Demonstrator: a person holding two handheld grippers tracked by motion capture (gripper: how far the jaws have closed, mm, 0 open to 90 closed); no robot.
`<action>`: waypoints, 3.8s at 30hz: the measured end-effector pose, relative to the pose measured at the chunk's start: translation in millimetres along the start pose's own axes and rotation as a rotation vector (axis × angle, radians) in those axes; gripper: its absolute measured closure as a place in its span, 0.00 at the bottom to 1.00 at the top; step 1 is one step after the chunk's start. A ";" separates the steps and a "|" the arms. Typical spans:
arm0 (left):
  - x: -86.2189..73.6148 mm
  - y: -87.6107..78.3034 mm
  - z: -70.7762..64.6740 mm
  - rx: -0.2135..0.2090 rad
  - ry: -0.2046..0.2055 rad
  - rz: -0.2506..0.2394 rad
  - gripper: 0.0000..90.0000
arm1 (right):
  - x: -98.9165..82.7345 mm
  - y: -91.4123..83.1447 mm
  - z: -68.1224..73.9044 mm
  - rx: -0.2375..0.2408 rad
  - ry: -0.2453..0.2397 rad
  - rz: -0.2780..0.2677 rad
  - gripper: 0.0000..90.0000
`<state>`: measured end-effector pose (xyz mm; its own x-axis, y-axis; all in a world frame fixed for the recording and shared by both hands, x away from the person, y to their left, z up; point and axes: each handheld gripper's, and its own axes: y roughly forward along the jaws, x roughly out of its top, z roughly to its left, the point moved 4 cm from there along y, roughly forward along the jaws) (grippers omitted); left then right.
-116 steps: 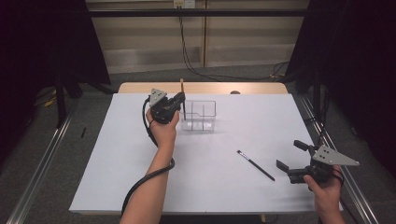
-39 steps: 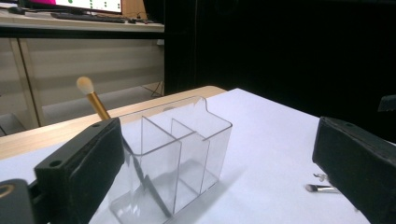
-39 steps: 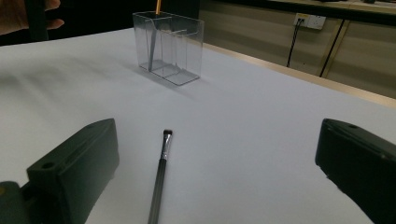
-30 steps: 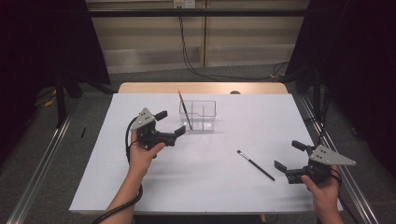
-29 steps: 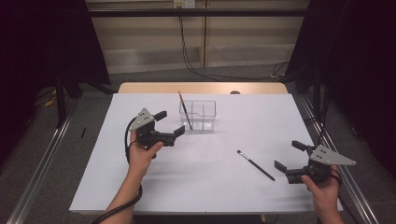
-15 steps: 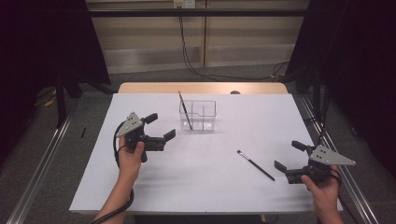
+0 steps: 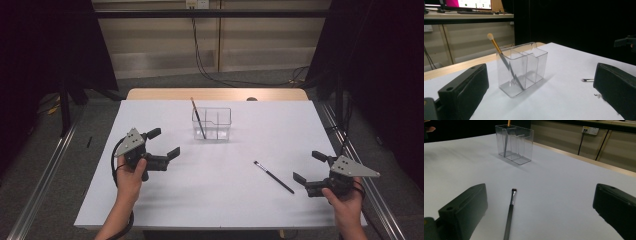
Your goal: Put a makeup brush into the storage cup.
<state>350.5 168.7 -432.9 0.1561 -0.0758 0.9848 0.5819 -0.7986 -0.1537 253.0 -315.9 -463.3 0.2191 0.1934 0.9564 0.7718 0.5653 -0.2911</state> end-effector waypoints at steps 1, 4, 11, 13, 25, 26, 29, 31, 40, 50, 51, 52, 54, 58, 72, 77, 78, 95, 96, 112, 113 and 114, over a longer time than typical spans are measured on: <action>-0.7 -2.1 0.7 0.001 0.002 -0.001 0.00 | 0.0 -0.1 -0.1 0.000 -0.001 0.000 0.00; -3.9 -8.5 2.7 0.008 0.008 0.003 0.00 | 0.1 -0.1 0.3 0.002 0.001 -0.001 0.00; -8.7 -19.5 3.6 0.022 0.013 0.011 0.00 | 0.0 -0.2 0.2 -0.001 -0.002 0.001 0.00; -9.1 -22.1 3.0 0.021 0.018 0.010 0.00 | 0.0 -0.3 0.3 0.000 0.000 0.001 0.00; -17.5 -38.3 1.7 0.039 0.026 0.027 0.00 | 0.1 -0.4 0.5 0.001 -0.004 0.000 0.00; -18.2 -41.1 1.5 0.047 0.044 0.037 0.00 | 0.0 -0.4 0.4 0.000 -0.004 0.000 0.00; -19.6 -44.1 0.1 0.044 0.041 0.036 0.00 | -0.3 -0.3 0.6 0.002 -0.004 0.002 0.00; -21.2 -46.9 0.4 0.045 0.048 0.038 0.00 | -0.5 -0.5 0.5 0.002 -0.002 0.004 0.00; -27.2 -58.8 2.4 0.068 0.048 0.035 0.00 | -0.6 2.4 1.8 0.001 0.002 0.011 0.00; -26.3 -64.0 1.3 0.074 0.046 0.021 0.00 | 0.3 5.3 3.9 0.017 0.012 0.007 0.00; -26.5 -63.5 0.9 0.073 0.044 0.021 0.00 | 0.4 5.4 3.7 0.018 0.021 0.006 0.00; -26.7 -62.9 0.7 0.069 0.052 0.024 0.00 | 0.8 5.6 3.5 0.021 0.031 0.003 0.00; -26.8 -61.6 -0.3 0.070 0.054 0.027 0.00 | 1.5 5.2 2.7 0.018 0.038 0.005 0.00; -26.0 -61.7 -0.6 0.067 0.060 0.028 0.00 | 6.6 4.7 5.4 0.023 0.027 -0.002 0.00; -26.3 -68.1 2.0 0.079 0.053 0.016 0.00 | 14.9 14.0 5.0 0.043 0.007 0.020 0.00; -24.5 -68.3 5.2 0.080 0.042 0.000 0.00 | 15.8 19.9 5.9 0.055 0.007 0.029 0.00; -24.2 -68.1 4.9 0.079 0.043 0.001 0.00 | 15.2 21.0 6.5 0.060 0.013 0.033 0.00; -21.9 -66.3 4.1 0.067 0.048 -0.007 0.00 | 15.9 41.8 10.3 0.112 0.031 0.093 0.00; -21.4 -65.8 3.9 0.066 0.042 -0.010 0.00 | 16.3 44.2 10.5 0.112 0.029 0.102 0.00; -22.1 -66.2 -3.1 0.066 0.058 0.011 0.00 | 15.0 63.5 14.7 0.181 0.039 0.324 0.00; -22.4 -66.6 -3.4 0.064 0.058 0.011 0.00 | 14.6 63.9 14.6 0.180 0.039 0.339 0.00; -22.8 -66.6 -3.5 0.067 0.059 0.013 0.00 | 13.6 64.7 14.5 0.184 0.043 0.364 0.00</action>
<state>305.4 221.6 -444.9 0.1178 -0.1230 0.9854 0.6326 -0.7556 -0.1700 297.2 -265.0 -469.5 0.4857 0.3758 0.7892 0.5204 0.6012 -0.6065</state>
